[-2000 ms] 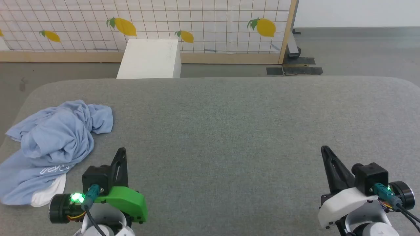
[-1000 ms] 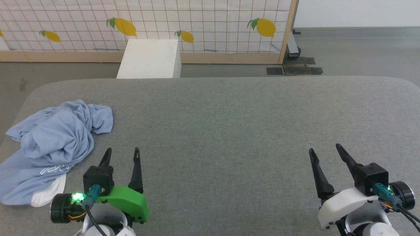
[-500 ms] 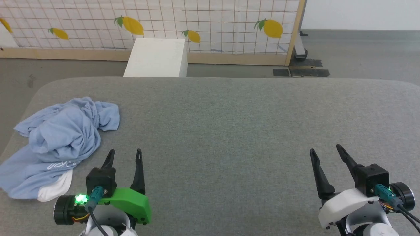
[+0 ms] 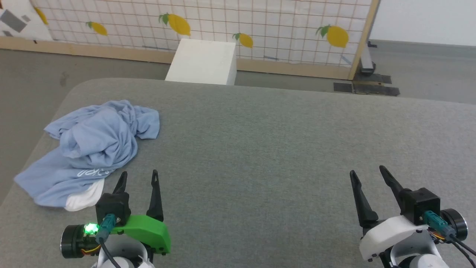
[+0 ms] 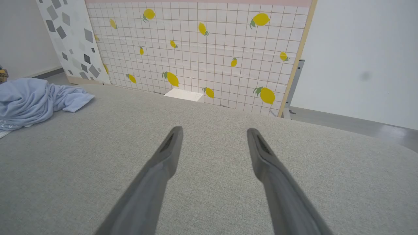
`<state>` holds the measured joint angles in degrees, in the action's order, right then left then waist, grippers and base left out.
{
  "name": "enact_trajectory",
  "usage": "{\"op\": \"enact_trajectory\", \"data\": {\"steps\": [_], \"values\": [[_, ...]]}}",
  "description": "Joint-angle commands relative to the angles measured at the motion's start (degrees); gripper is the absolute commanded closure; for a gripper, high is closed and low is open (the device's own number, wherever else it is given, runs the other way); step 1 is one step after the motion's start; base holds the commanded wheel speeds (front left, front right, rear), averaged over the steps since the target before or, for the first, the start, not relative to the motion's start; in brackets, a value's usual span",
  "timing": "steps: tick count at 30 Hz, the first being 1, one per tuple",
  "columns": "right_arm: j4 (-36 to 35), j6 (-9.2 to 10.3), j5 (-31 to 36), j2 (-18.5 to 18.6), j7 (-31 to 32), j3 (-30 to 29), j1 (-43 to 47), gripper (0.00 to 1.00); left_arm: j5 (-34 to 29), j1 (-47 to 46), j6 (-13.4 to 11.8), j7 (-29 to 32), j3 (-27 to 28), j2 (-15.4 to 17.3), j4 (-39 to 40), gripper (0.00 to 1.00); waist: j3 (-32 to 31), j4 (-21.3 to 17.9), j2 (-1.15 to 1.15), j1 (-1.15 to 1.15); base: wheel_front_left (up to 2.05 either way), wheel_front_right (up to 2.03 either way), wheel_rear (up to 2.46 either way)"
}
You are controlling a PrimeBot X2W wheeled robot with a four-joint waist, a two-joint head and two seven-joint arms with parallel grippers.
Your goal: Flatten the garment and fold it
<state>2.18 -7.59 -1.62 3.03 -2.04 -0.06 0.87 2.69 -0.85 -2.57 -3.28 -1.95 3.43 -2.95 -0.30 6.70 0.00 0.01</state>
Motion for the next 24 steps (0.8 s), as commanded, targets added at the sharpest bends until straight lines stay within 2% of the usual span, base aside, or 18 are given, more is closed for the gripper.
{"op": "enact_trajectory", "data": {"steps": [1, 24], "values": [[0.3, 0.03, -0.5, 0.0, -0.5, 0.2, -1.1, 0.00, 0.8, -0.6, -0.4, -0.6, -0.1, 0.4, -0.2, 0.00, -0.2, 1.3, 0.00, -0.01, 0.00, 0.00, 0.00], [1.3, 0.04, -0.9, -0.1, -1.8, 0.9, -1.8, 0.00, 3.0, -0.3, -3.4, -3.3, -0.9, 1.1, -1.4, 0.00, -0.4, 9.3, 0.00, -0.01, 0.00, 0.00, 0.00]]}}
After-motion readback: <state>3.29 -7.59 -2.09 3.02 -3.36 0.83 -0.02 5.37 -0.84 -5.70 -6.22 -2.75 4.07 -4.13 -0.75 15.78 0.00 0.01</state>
